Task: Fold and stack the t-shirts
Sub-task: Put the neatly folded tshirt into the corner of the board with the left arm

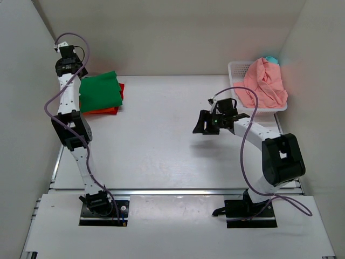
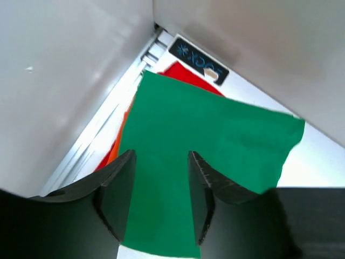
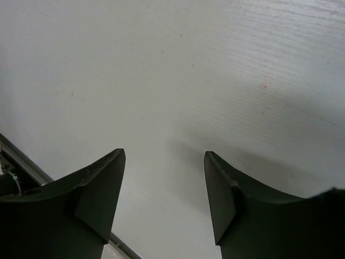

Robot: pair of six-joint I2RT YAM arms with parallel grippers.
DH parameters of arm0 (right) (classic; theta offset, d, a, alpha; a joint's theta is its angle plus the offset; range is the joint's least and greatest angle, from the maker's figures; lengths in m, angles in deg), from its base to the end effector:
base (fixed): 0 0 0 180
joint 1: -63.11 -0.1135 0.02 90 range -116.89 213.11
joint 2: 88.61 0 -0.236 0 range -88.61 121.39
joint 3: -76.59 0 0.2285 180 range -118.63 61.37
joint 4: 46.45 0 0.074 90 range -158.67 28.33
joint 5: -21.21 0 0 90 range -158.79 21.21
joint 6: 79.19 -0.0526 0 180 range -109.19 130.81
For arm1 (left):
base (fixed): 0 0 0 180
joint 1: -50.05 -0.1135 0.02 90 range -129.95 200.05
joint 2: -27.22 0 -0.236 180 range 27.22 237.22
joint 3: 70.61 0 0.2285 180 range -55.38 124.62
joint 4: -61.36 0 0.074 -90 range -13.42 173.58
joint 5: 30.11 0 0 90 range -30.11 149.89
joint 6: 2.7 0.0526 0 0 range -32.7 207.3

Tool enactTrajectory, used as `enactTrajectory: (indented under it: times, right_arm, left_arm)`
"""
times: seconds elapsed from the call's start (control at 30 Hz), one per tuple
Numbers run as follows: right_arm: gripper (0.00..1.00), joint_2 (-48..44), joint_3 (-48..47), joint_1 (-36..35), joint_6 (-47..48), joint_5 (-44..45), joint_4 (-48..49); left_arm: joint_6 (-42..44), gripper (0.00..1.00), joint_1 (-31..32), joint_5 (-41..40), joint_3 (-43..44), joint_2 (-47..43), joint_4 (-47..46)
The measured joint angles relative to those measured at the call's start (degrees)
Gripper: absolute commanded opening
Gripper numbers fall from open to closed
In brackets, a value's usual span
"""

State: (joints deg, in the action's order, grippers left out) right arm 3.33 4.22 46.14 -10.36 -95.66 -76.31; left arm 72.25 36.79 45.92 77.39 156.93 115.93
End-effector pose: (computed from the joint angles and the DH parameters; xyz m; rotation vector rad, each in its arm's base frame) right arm 0.3010 0.1167 0.1810 -0.1283 2.4935 0.8619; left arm 0.4726 0.1244 0.2928 -0.6671 2.0896 0.2509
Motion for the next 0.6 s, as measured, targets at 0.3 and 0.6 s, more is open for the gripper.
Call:
enactTrajectory:
  times: [0.3, 0.6]
  right_arm:
    - [0.59, -6.23, 6.78, -2.16, -0.02, 7.65, -0.24]
    - [0.59, -14.6, 13.22, -2.36, -0.09, 14.95, -5.49]
  left_arm:
    - [1.68, 0.99, 1.44, 7.87, -8.11, -10.16, -0.9]
    - [1.14, 0.99, 21.66, 19.58, -47.6, -32.44, 2.32]
